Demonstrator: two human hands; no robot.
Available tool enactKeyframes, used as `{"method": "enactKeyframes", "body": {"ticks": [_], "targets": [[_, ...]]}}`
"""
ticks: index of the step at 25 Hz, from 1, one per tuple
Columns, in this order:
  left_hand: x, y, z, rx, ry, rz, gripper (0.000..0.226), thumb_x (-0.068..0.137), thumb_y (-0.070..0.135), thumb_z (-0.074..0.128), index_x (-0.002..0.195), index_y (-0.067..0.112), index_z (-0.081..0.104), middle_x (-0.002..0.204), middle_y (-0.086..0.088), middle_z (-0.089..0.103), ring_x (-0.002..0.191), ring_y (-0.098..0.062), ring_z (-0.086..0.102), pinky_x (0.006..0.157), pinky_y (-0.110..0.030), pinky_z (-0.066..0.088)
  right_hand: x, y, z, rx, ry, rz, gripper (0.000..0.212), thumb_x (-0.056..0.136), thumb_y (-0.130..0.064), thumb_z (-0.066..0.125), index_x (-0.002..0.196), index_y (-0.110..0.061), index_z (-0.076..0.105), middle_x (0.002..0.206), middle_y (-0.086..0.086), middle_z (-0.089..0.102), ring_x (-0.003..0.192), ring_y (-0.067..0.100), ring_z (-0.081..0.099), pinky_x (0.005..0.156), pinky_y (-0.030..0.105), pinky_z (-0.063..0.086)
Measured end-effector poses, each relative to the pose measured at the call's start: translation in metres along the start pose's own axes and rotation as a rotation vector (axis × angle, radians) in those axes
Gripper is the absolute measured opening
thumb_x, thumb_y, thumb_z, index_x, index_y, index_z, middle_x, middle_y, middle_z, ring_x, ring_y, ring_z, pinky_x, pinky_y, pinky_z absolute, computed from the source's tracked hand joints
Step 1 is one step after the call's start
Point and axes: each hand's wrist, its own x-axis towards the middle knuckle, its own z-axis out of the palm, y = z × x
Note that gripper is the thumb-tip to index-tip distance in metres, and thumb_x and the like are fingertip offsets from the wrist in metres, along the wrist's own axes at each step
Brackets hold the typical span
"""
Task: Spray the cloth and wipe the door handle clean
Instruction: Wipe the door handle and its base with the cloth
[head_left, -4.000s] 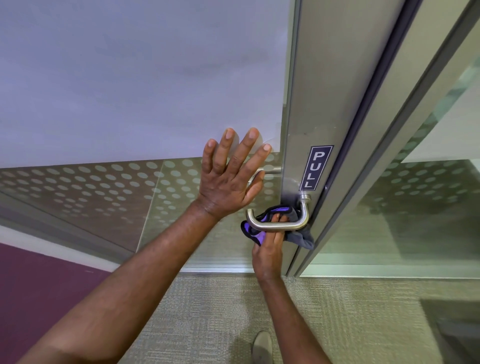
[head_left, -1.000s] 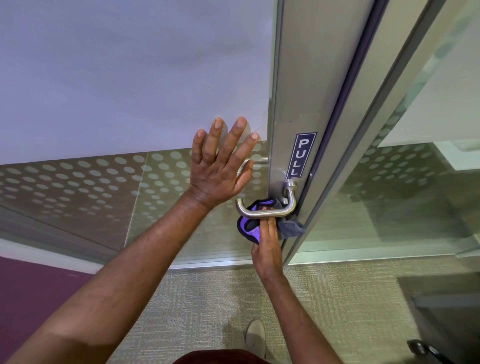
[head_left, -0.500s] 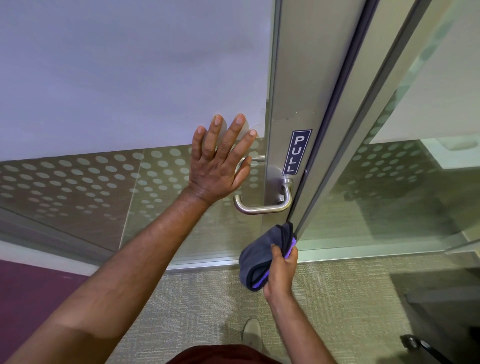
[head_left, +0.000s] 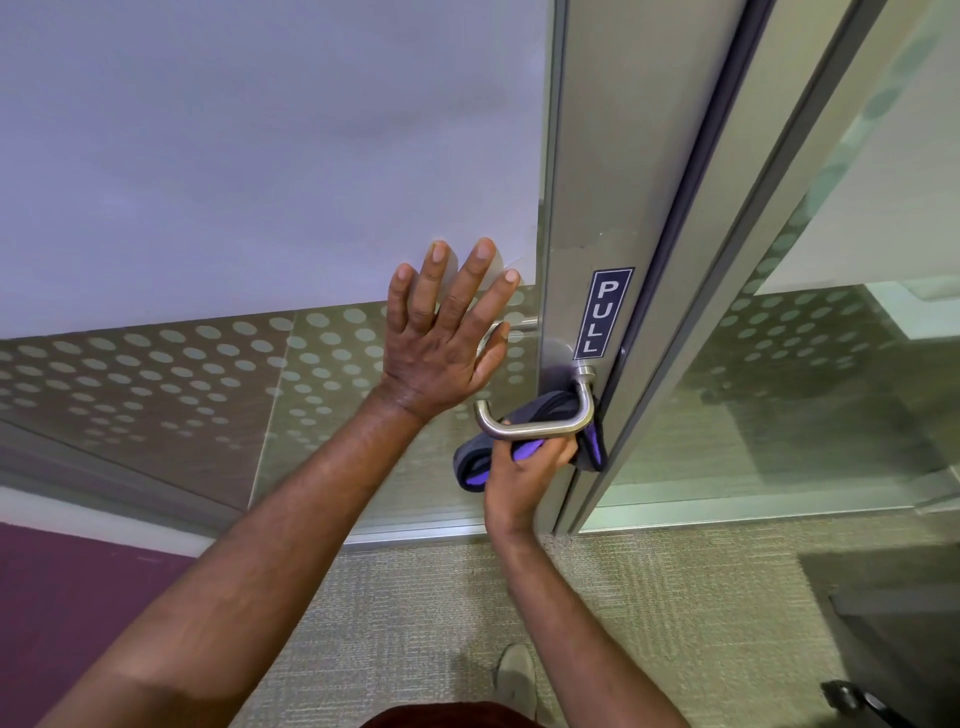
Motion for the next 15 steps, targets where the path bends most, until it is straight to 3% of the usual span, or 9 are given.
{"method": "enactKeyframes", "body": {"ticks": [3,5,7,11,13,15], "targets": [[-0.002,0.0,0.002,-0.001,-0.004,0.007,0.08,0.101,0.043,0.062,0.169,0.024,0.025,0.18,-0.002,0.005,0.166,-0.03,-0.002,0.134,-0.051,0.0,-0.001,0.012,0.002,-0.209,-0.039,-0.168,0.064,0.087,-0.001,0.072,0.145,-0.002,0.044,0.151,0.014,0.032,0.137,0.02,0.042,0.115,0.007,0.023],[-0.002,0.0,0.002,0.001,-0.008,0.01,0.081,0.1,0.043,0.063,0.169,0.025,0.025,0.18,-0.002,0.004,0.166,-0.03,-0.003,0.134,-0.051,0.001,0.003,0.018,0.001,-0.375,-0.053,-0.331,0.059,0.081,0.005,0.071,0.137,0.0,0.054,0.144,0.024,0.036,0.132,0.032,0.041,0.119,0.018,0.024],[-0.002,0.0,0.001,0.003,-0.009,0.009,0.082,0.1,0.042,0.063,0.17,0.025,0.024,0.18,-0.001,0.004,0.166,-0.03,-0.003,0.134,-0.051,0.001,0.012,0.025,-0.004,-0.559,-0.045,-0.469,0.055,0.076,0.005,0.077,0.129,-0.003,0.062,0.136,0.029,0.042,0.12,0.04,0.042,0.111,0.039,0.031],[-0.001,0.0,0.001,0.004,-0.003,0.007,0.077,0.101,0.042,0.061,0.168,0.025,0.027,0.18,-0.001,0.003,0.166,-0.029,-0.003,0.134,-0.05,0.0,0.027,0.032,-0.019,-0.813,-0.066,-0.58,0.06,0.065,-0.02,0.091,0.119,-0.01,0.067,0.129,0.019,0.038,0.113,0.039,0.039,0.095,0.062,0.045],[-0.002,0.0,0.001,0.003,-0.005,0.005,0.076,0.1,0.042,0.062,0.167,0.026,0.03,0.18,-0.001,0.004,0.166,-0.029,-0.003,0.134,-0.05,-0.001,0.031,0.033,-0.018,-0.845,-0.08,-0.576,0.075,0.061,-0.029,0.093,0.124,-0.011,0.059,0.131,0.021,0.038,0.112,0.039,0.039,0.09,0.064,0.05],[-0.003,0.0,0.002,0.005,-0.006,0.006,0.08,0.1,0.042,0.063,0.169,0.025,0.027,0.18,-0.001,0.004,0.166,-0.03,-0.003,0.134,-0.05,-0.001,0.031,0.034,-0.014,-0.776,-0.102,-0.567,0.078,0.065,-0.021,0.092,0.13,-0.013,0.051,0.139,0.02,0.035,0.12,0.041,0.038,0.097,0.057,0.05]]}}
